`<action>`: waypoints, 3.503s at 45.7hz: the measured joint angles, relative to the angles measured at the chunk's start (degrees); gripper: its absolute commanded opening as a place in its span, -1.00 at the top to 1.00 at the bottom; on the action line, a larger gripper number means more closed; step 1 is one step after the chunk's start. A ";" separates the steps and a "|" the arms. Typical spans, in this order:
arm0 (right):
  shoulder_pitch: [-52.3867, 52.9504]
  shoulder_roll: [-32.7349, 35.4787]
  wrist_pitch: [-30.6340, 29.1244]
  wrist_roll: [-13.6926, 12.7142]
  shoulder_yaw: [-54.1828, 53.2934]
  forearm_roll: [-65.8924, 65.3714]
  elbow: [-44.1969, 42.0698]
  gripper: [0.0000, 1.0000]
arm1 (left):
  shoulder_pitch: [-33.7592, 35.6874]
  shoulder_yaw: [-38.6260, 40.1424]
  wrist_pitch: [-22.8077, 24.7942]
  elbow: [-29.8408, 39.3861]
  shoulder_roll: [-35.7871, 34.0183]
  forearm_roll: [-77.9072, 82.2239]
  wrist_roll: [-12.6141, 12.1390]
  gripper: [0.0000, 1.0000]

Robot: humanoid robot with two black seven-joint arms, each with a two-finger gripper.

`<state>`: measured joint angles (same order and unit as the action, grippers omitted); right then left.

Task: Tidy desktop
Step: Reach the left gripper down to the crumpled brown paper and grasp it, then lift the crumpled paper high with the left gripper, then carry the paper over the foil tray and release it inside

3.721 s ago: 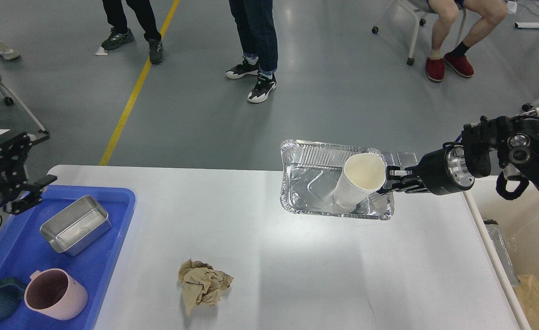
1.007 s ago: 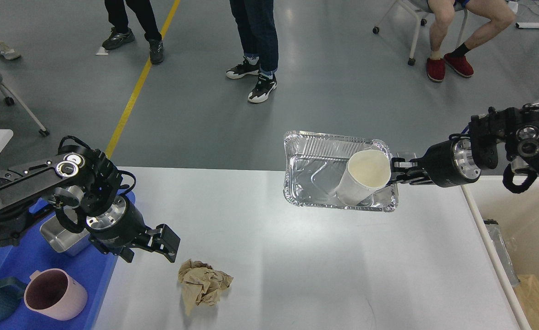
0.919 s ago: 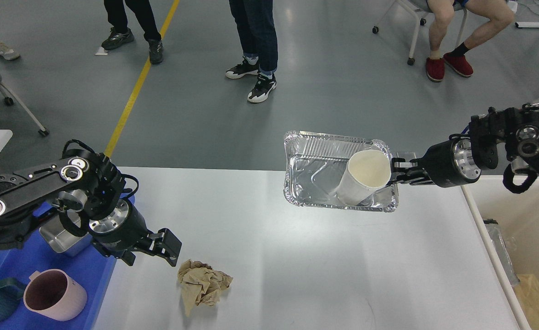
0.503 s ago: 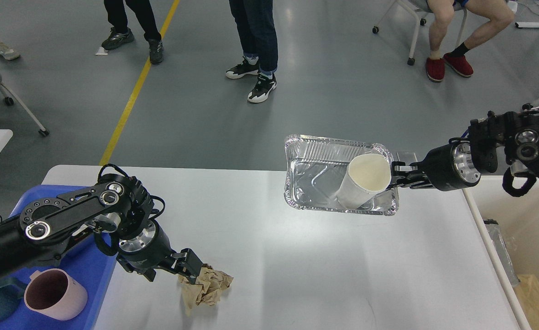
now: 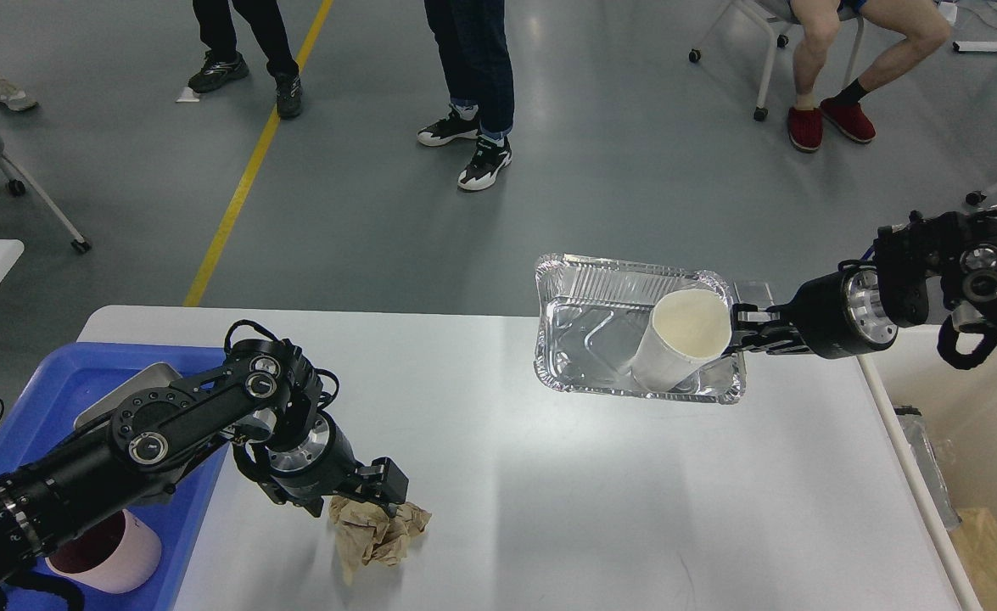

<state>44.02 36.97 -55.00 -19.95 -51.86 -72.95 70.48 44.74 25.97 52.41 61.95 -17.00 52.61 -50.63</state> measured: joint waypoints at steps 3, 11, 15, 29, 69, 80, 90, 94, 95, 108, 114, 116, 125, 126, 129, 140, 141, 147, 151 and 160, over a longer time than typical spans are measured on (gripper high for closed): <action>-0.08 0.03 0.00 0.00 0.00 0.00 0.00 1.00 | -0.62 0.13 -0.12 -0.35 0.82 0.05 0.00 -0.96; -0.22 0.06 0.00 0.04 0.00 0.01 0.23 1.00 | -1.92 0.21 -0.65 -1.04 3.02 0.94 0.00 -0.88; -0.29 0.33 0.00 0.04 0.00 0.01 0.25 1.00 | -2.32 0.21 -0.78 -1.11 3.26 2.32 -0.08 -0.08; -0.99 0.41 0.00 0.08 -0.08 0.01 0.31 1.00 | -2.42 -0.09 -1.90 -1.01 2.67 8.16 -0.30 0.82; -3.66 -0.21 0.00 0.08 0.10 -0.04 0.37 1.00 | -1.84 36.45 -0.85 5.25 -10.91 10.60 -0.91 0.99; -4.91 -2.06 0.00 0.08 0.40 -0.08 0.76 1.00 | 3.83 41.41 0.85 5.29 -13.78 4.53 -1.04 0.96; -5.76 -6.44 0.00 0.01 0.45 -0.08 0.93 1.00 | 9.20 40.19 2.05 5.12 -12.41 2.27 -1.40 0.94; -5.90 -7.34 0.00 0.00 0.54 -0.10 0.90 1.00 | 10.38 38.06 2.45 4.64 -11.39 2.16 -1.53 0.93; -5.90 -7.53 0.00 0.00 0.57 -0.13 0.83 1.00 | 10.75 37.11 2.52 4.54 -10.80 2.07 -1.55 0.93; -4.85 -9.54 0.00 -0.20 0.93 -0.41 -0.98 1.00 | 12.59 32.22 2.59 4.26 -2.18 1.71 -1.66 0.92; -4.42 -10.87 0.00 -0.48 1.85 -0.67 -2.06 1.00 | 13.22 32.14 2.59 3.95 2.21 1.71 -1.66 0.92; -4.14 -11.13 0.00 -0.54 2.10 -0.74 -2.20 1.00 | 13.61 32.14 2.59 3.87 3.79 1.75 -1.67 0.92; -3.36 -12.27 0.00 -0.70 2.37 -0.92 -2.51 1.00 | 14.82 31.96 1.91 2.51 10.25 2.26 -1.66 0.91; -3.25 -12.30 0.00 -0.76 2.38 -0.94 -2.52 1.00 | 14.85 31.94 1.77 2.42 10.89 2.31 -1.66 0.91; -3.11 -12.34 0.00 -0.88 2.38 -0.96 -2.64 1.00 | 14.85 31.55 1.50 2.20 12.67 2.56 -1.66 0.90; -2.35 -12.36 0.00 -0.97 2.32 -0.88 -3.06 1.00 | 14.27 25.65 0.19 2.12 16.17 2.23 -1.74 0.90; -2.35 -12.36 0.00 -0.97 2.31 -0.87 -3.06 1.00 | 14.20 25.52 0.18 2.12 16.35 2.23 -1.75 0.90; -2.29 -12.30 0.00 -0.97 2.29 -0.87 -3.07 1.00 | 13.68 24.23 0.16 2.12 16.68 2.23 -1.83 0.89; -2.22 -12.27 0.00 -0.97 2.29 -0.87 -3.07 1.00 | 13.19 23.81 0.17 2.12 16.43 2.23 -1.83 0.88; -1.87 -12.27 0.00 -0.97 2.29 -0.87 -3.72 1.00 | 12.01 23.73 0.56 2.20 13.98 2.32 -1.84 0.80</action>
<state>42.15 24.70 -55.00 -20.92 -49.57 -73.83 66.76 56.75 49.71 52.97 64.14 -3.02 54.93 -52.47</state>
